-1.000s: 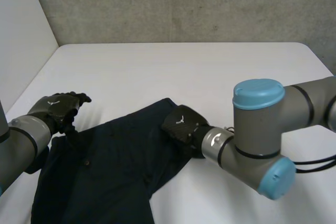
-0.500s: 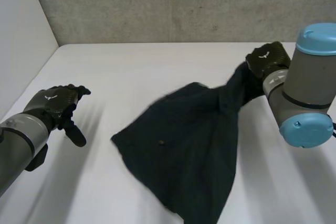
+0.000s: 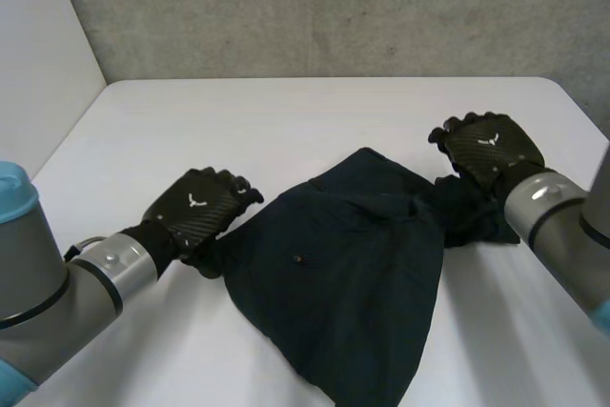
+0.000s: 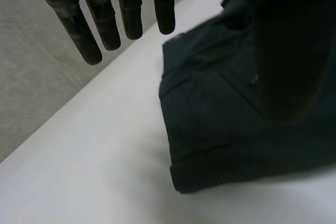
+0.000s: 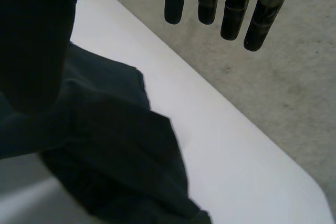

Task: Fold the shorts.

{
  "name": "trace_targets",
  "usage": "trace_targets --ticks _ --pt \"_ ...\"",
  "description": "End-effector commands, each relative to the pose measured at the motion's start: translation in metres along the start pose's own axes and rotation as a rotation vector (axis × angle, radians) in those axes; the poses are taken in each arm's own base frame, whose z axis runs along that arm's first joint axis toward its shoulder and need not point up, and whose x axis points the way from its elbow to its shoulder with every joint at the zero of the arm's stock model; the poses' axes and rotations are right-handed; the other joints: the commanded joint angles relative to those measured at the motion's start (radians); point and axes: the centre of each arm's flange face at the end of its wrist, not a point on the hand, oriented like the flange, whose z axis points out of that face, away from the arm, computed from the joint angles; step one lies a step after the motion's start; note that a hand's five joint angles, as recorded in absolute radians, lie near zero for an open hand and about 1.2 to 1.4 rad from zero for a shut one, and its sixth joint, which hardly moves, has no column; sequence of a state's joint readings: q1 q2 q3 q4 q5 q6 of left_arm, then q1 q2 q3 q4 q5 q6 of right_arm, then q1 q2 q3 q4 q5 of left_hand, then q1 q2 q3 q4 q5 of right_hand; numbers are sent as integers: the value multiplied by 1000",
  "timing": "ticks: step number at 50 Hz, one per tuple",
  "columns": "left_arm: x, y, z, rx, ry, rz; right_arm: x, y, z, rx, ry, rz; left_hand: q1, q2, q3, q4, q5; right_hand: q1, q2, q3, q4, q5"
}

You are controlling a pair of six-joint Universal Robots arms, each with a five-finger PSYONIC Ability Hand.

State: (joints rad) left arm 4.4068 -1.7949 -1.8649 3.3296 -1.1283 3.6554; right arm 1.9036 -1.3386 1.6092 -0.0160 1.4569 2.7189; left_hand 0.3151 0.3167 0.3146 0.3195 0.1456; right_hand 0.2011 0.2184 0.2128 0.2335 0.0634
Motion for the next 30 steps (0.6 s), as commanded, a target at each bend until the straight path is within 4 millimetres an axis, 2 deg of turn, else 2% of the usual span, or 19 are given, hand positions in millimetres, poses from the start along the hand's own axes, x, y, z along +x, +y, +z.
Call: trace_targets --ticks 1,13,25,30 --pt "2 22 15 -54 40 77 -2 14 -14 -40 -24 11 130 129 131 126 125 -27 -44 -38 -59 -63" --pt "5 43 34 -85 86 85 -6 37 -20 -106 -33 31 233 231 233 229 228 -27 -44 -38 -59 -63" --pt "-3 44 48 -76 75 97 -8 41 -20 -101 -31 28 389 387 389 384 384 -27 -44 -38 -59 -63" --pt "-5 48 55 -80 70 97 -9 42 -21 -104 -34 30 526 525 527 522 521 -27 -44 -38 -59 -63"
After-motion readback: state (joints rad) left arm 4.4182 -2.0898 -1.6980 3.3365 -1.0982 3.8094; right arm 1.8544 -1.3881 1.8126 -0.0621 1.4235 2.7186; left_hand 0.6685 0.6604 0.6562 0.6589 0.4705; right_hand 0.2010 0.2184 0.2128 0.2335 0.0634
